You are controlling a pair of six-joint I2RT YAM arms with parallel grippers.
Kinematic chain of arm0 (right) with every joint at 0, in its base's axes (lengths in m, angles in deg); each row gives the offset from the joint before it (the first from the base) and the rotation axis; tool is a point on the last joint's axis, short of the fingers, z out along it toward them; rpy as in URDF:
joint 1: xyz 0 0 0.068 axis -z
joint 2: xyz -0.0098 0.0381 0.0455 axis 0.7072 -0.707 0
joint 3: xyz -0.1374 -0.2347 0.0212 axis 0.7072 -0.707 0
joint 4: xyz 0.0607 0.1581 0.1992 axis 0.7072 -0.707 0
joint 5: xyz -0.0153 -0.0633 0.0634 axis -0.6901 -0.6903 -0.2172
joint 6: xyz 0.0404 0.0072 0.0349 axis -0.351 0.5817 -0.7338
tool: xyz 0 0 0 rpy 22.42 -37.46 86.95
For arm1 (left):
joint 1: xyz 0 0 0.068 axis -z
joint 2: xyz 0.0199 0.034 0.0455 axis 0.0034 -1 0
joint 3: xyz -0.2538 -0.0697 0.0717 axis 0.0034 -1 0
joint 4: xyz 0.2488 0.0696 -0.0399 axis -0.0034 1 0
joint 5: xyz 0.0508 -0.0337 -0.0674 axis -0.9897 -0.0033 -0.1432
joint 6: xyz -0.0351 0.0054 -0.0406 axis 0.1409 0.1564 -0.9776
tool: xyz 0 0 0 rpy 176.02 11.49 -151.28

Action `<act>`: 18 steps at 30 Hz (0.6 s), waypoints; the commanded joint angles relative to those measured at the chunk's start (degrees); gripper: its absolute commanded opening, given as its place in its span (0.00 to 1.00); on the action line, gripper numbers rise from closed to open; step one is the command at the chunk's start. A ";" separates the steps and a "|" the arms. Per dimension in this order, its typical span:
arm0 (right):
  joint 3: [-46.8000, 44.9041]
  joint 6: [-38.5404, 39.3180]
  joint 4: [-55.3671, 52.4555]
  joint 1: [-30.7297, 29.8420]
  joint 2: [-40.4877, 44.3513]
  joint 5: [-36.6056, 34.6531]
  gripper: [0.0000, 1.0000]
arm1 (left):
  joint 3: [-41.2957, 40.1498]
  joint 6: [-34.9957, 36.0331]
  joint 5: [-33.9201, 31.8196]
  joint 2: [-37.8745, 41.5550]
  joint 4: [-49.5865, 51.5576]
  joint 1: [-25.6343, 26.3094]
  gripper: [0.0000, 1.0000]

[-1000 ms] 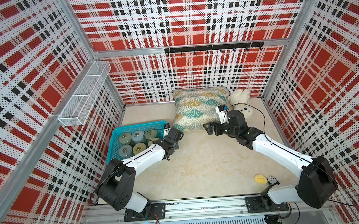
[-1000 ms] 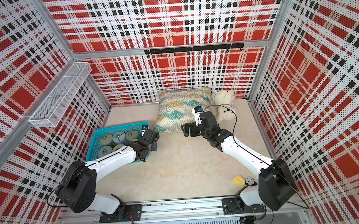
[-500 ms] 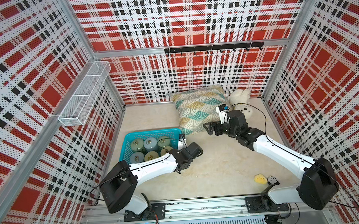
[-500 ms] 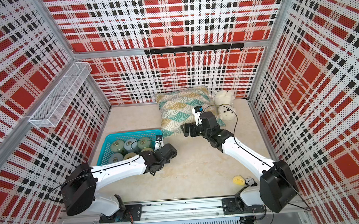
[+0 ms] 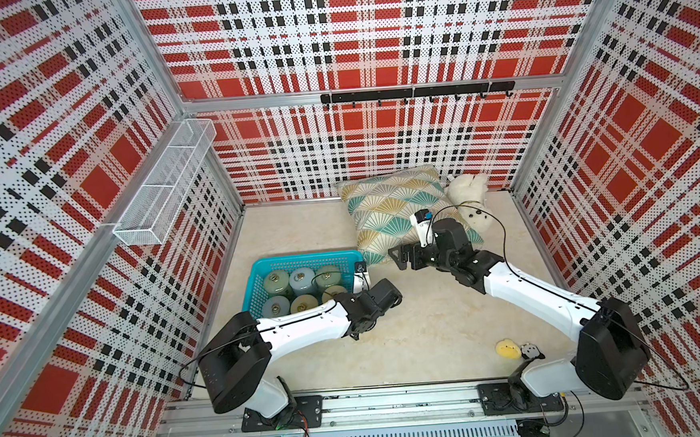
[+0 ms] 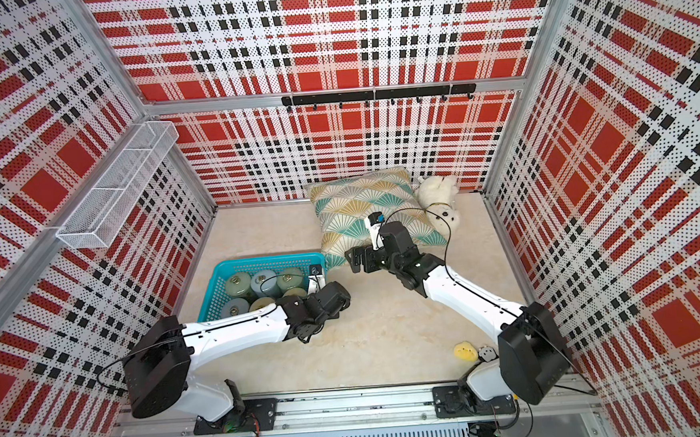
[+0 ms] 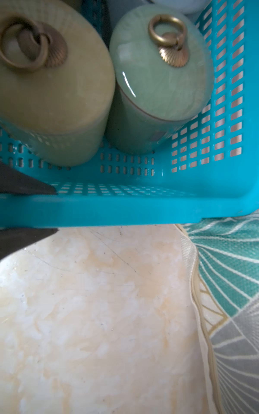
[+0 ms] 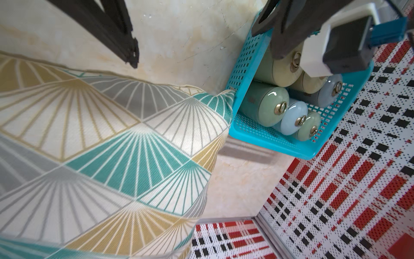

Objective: Take the tea canister out of the basket
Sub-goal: Move the basket to the center of the board, then adjust the distractor at the center of the board.

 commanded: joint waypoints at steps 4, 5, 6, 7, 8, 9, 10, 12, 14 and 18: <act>4.36 0.94 -0.12 -3.82 -5.76 1.84 1.00 | -5.33 -1.08 4.48 5.02 -5.19 -2.08 0.00; 4.69 0.70 0.10 -4.22 -6.36 2.08 1.00 | -5.92 -0.98 4.77 5.38 -5.60 -2.31 0.00; 4.84 0.29 0.42 -4.47 -6.87 2.00 1.00 | -6.41 -0.80 5.13 5.68 -5.96 -2.40 0.00; 5.08 -0.24 0.82 -4.61 -7.49 2.00 1.00 | -6.95 -0.59 5.64 5.96 -6.40 -2.59 0.00; 5.45 -0.57 0.98 -4.74 -8.52 1.99 1.00 | -7.33 -0.36 5.85 6.29 -6.74 -2.71 0.00; 5.86 -0.79 0.98 -4.88 -9.58 1.75 1.00 | -7.56 -0.23 6.02 6.53 -6.88 -2.80 0.00; 6.57 -0.89 0.98 -4.92 -10.97 1.56 1.00 | -7.78 0.03 6.12 6.91 -7.22 -2.88 0.00; 8.11 -1.39 0.72 -5.01 -13.83 1.29 1.00 | -7.98 0.42 6.37 7.52 -7.48 -3.12 0.00; 10.31 -1.85 0.81 -4.97 -17.51 1.24 0.98 | -8.27 0.86 6.48 8.18 -7.57 -3.40 0.00; 16.77 -2.34 0.02 -5.05 -24.75 0.46 0.97 | -8.72 1.70 6.47 9.55 -7.22 -3.58 0.00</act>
